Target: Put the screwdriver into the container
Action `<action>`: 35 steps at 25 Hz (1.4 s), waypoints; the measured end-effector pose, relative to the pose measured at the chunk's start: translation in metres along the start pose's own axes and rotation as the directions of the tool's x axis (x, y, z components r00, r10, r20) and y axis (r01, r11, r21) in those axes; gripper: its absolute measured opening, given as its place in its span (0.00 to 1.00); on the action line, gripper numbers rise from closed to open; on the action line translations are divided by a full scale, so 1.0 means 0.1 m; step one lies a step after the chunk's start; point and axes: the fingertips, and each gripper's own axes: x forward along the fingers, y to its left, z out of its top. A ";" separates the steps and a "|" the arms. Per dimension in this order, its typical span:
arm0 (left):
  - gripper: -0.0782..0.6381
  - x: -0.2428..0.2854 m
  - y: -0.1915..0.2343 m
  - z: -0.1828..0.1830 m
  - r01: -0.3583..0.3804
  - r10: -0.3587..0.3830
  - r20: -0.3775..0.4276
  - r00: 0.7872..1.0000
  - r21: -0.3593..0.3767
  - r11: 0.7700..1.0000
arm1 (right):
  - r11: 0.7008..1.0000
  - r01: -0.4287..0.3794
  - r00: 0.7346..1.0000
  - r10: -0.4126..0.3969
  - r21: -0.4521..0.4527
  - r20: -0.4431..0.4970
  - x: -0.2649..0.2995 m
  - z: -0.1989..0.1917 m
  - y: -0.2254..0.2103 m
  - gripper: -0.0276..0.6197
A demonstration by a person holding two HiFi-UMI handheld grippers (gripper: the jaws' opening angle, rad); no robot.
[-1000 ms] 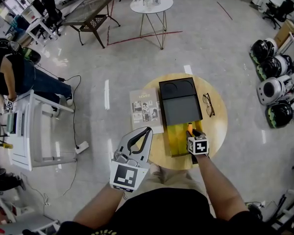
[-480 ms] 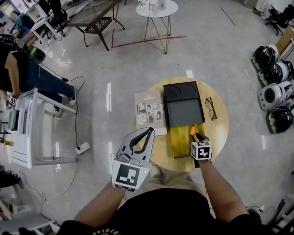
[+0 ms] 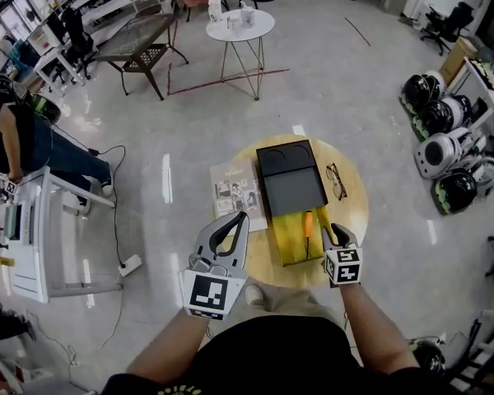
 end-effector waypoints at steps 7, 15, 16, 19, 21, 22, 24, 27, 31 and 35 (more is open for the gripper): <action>0.13 -0.04 0.05 0.17 -0.021 0.021 0.070 0.997 -0.013 1.000 | 1.000 0.018 0.993 -0.016 -0.022 0.114 -0.46 0.42 0.07 0.12; 0.13 -0.16 0.07 0.30 -0.016 0.016 0.103 0.995 -0.003 1.000 | 0.997 0.030 0.982 -0.015 -0.076 0.191 -0.91 0.79 0.21 0.07; 0.13 -0.17 0.07 0.30 -0.016 0.016 0.105 0.994 -0.003 1.000 | 0.996 0.031 0.979 -0.014 -0.084 0.201 -0.95 0.83 0.23 0.07; 0.13 -0.22 0.07 0.31 -0.014 0.014 0.111 0.994 -0.002 1.000 | 0.993 0.037 0.972 -0.009 -0.113 0.235 -1.06 0.97 0.33 0.07; 0.13 -0.25 0.07 0.33 -0.009 0.009 0.119 0.993 0.001 1.000 | 0.992 0.041 0.967 -0.008 -0.123 0.254 -1.15 1.06 0.39 0.07; 0.13 -0.27 0.06 0.35 -0.007 0.006 0.124 0.992 0.004 1.000 | 0.992 0.042 0.965 -0.009 -0.121 0.263 -1.18 1.11 0.41 0.07; 0.13 -0.30 0.06 0.35 -0.003 0.002 0.125 0.992 0.009 1.000 | 0.993 0.039 0.960 -0.007 -0.108 0.279 -1.25 1.19 0.44 0.07; 0.13 -0.35 0.06 0.35 0.002 -0.003 0.124 0.992 0.011 1.000 | 0.995 0.029 0.954 0.002 -0.099 0.301 -1.35 1.32 0.52 0.07; 0.13 -0.42 0.05 0.41 0.018 -0.020 0.127 0.992 0.018 1.000 | 0.994 0.025 0.949 0.011 -0.108 0.314 -1.51 1.48 0.65 0.07; 0.13 -0.49 0.00 0.48 0.039 -0.040 0.151 0.988 0.010 0.999 | 0.994 0.017 0.943 0.019 -0.104 0.333 -1.66 1.60 0.76 0.07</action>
